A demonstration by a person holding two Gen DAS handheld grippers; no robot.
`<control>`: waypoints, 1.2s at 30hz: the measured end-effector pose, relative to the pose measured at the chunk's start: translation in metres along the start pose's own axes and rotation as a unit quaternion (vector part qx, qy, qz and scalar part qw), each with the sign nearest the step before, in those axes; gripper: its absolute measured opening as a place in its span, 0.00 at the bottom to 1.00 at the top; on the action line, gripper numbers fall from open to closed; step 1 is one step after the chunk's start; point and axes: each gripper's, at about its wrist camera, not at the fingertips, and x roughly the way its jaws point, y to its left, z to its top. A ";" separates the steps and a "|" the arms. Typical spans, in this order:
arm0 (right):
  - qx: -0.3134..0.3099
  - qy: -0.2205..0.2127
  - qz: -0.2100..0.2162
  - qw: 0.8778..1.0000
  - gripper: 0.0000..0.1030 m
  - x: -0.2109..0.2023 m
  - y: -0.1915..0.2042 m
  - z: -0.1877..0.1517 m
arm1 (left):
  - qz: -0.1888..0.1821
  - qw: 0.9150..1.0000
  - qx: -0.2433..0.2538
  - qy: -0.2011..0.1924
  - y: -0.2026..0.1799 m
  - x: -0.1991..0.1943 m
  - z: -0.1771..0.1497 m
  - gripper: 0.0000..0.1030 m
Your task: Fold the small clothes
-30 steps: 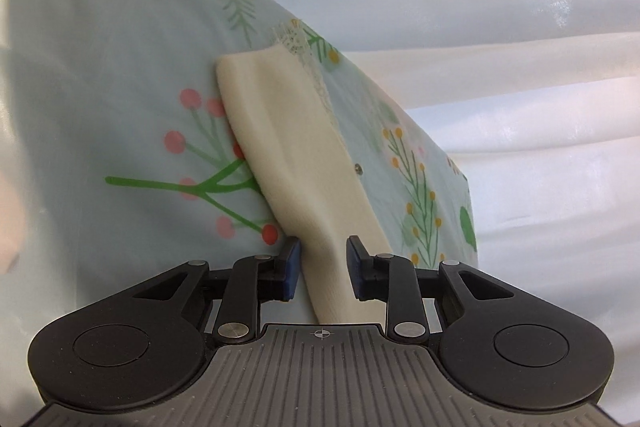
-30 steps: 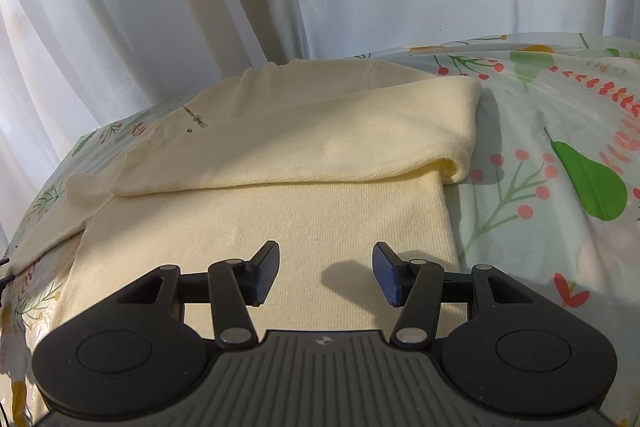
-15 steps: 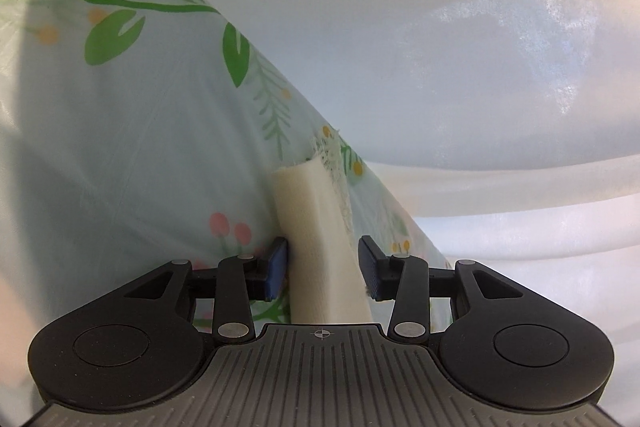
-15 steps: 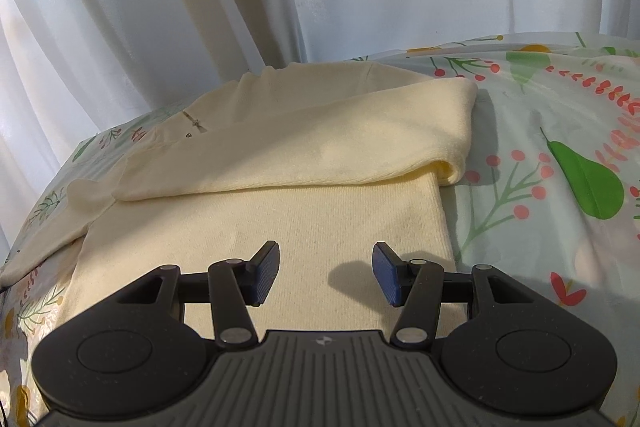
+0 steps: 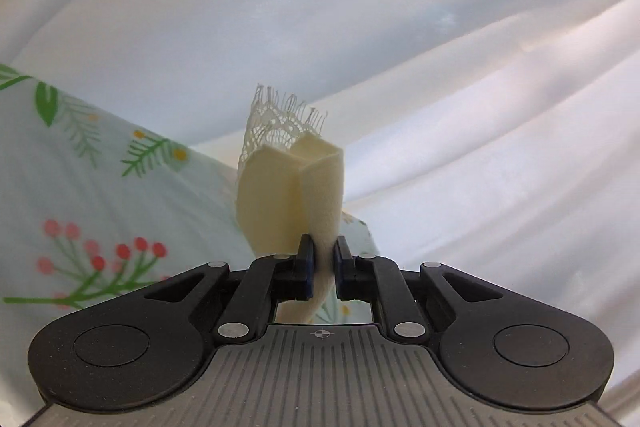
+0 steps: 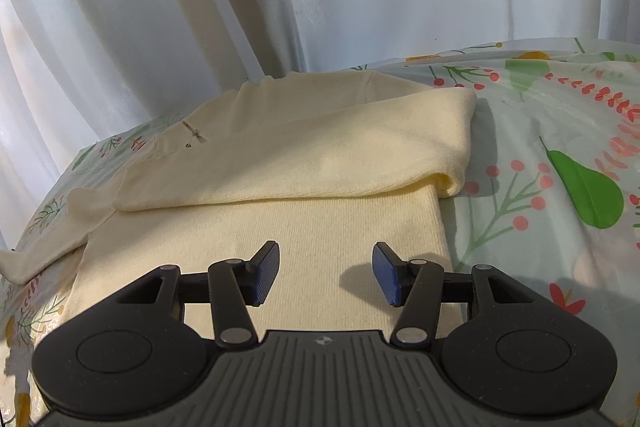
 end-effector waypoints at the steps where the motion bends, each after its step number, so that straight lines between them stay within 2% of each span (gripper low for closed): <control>1: 0.001 -0.001 0.000 1.000 0.51 0.000 0.000 0.000 | -0.035 0.999 0.027 0.010 -0.024 -0.003 -0.008 0.11; 3: 0.003 -0.004 0.001 1.000 0.51 -0.001 0.000 0.001 | -0.101 0.991 0.079 0.030 -0.068 -0.010 -0.027 0.11; 5: 0.004 -0.004 0.003 1.000 0.51 -0.001 0.001 0.001 | -0.177 0.972 0.142 0.059 -0.116 -0.019 -0.059 0.11; 6: 0.002 -0.004 0.003 1.000 0.51 -0.001 0.002 0.001 | -0.198 0.964 0.160 0.071 -0.131 -0.021 -0.072 0.11; 8: -0.001 -0.006 0.005 1.000 0.51 -0.003 0.004 0.002 | -0.246 0.942 0.202 0.112 -0.166 -0.025 -0.113 0.12; 10: -0.003 -0.008 0.005 1.000 0.51 -0.004 0.004 0.002 | -0.271 0.920 0.242 0.146 -0.187 -0.024 -0.156 0.17; 11: -0.003 -0.008 0.006 1.000 0.51 -0.005 0.004 0.002 | -0.272 0.912 0.258 0.168 -0.192 -0.020 -0.178 0.22; 12: -0.003 -0.006 0.006 1.000 0.51 -0.004 0.004 0.002 | -0.269 0.903 0.274 0.195 -0.193 -0.019 -0.201 0.36; 14: -0.004 0.000 0.006 1.000 0.51 -0.001 0.004 0.003 | -0.242 0.893 0.290 0.242 -0.187 -0.013 -0.235 0.40; 16: -0.009 0.005 0.008 1.000 0.51 0.002 0.006 0.004 | -0.220 0.891 0.289 0.274 -0.174 -0.012 -0.254 0.40; 17: -0.010 0.008 0.013 1.000 0.51 0.005 0.007 0.007 | -0.210 0.892 0.284 0.282 -0.166 -0.015 -0.259 0.41; 19: -0.008 0.012 0.030 0.999 0.51 0.013 0.010 0.014 | -0.192 0.898 0.273 0.287 -0.151 -0.020 -0.262 0.45; 23: -0.005 0.020 0.072 0.997 0.50 0.040 0.029 0.033 | -0.149 0.906 0.255 0.303 -0.120 -0.022 -0.256 0.45; 27: 0.001 0.047 0.115 0.992 0.45 0.086 0.059 0.052 | -0.115 0.913 0.259 0.294 -0.103 -0.011 -0.248 0.45; 31: 0.014 0.065 0.129 0.989 0.34 0.122 0.080 0.063 | -0.107 0.921 0.248 0.279 -0.095 -0.017 -0.236 0.45; 33: 0.022 0.066 0.134 0.988 0.32 0.131 0.087 0.068 | -0.109 0.922 0.242 0.282 -0.093 -0.016 -0.235 0.44; 36: 0.022 0.076 0.132 0.988 0.19 0.141 0.097 0.071 | -0.110 0.922 0.243 0.281 -0.093 -0.015 -0.235 0.42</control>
